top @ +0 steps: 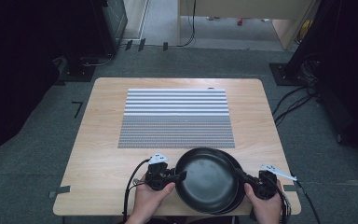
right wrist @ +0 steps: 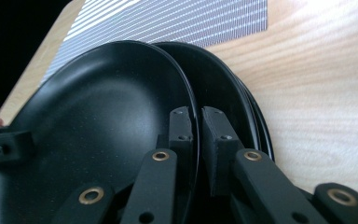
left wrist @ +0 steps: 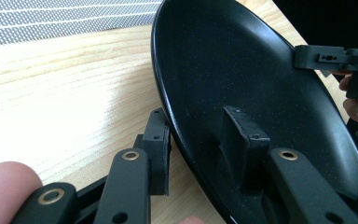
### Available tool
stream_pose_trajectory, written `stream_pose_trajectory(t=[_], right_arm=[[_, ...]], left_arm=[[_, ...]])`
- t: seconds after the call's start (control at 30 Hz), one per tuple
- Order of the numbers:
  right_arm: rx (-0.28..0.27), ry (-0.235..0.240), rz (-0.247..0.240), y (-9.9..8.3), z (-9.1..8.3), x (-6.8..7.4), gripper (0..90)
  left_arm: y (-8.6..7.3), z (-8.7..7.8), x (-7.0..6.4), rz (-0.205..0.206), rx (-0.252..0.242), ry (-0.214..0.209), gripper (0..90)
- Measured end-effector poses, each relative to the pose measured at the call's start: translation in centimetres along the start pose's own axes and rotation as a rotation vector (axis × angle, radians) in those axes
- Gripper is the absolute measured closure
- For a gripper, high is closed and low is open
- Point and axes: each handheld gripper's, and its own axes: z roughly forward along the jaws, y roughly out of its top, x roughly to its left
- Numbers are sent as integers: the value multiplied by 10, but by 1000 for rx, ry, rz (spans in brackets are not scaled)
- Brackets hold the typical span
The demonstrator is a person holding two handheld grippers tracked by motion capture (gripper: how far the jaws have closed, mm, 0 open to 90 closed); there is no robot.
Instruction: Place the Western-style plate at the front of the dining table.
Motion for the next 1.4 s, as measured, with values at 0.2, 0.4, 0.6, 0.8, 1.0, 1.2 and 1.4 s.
stream_pose_trajectory(t=[0.2,0.4,0.6,0.8,1.0,1.2,1.4], right_arm=[[27,29,74,-3,4,-2,811],[18,49,107,-4,7,-5,812],[1,72,184,-5,8,-8,829],[1,92,258,-4,6,-12,837],[-9,92,239,0,1,-8,834],[-11,97,224,5,0,-4,830],[1,107,214,13,0,1,827]], left_arm=[[0,-1,2,8,6,-10,646],[-1,-3,2,27,32,-32,636],[-2,-5,4,2,59,-65,637],[-3,-2,6,-61,53,-93,673],[-3,-4,8,-92,50,-108,690],[-1,-7,7,-96,46,-104,694],[7,-13,6,-101,31,-101,706]])
